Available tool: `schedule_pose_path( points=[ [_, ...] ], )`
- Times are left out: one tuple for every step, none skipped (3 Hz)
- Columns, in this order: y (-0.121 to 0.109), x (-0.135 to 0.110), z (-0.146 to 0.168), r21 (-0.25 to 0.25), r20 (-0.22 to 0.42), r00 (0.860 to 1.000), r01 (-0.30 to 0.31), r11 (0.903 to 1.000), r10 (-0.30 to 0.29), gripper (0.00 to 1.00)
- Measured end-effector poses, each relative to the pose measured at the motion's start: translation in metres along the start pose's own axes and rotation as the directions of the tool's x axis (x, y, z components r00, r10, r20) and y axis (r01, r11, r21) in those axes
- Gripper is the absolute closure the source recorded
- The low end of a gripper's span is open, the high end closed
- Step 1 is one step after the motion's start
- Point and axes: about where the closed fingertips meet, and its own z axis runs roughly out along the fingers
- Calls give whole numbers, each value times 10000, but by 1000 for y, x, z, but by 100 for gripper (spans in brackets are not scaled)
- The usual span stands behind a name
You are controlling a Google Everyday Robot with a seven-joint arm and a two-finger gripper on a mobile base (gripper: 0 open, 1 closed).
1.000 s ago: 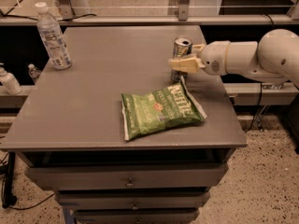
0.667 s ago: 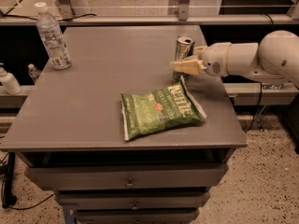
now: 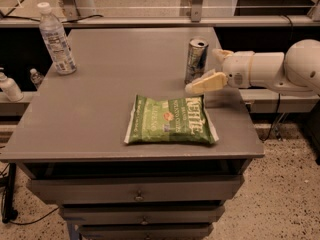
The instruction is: Move redbull can near green jalapeno chip bag
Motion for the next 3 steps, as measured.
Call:
schedule_pose_path(
  points=[
    [-18, 5, -21, 375, 189, 9997, -165, 9992, 158, 0],
    [-53, 11, -50, 812, 554, 9973, -518, 9953, 474, 0],
    [-89, 15, -83, 1077, 912, 9935, -773, 9912, 676, 0]
  ],
)
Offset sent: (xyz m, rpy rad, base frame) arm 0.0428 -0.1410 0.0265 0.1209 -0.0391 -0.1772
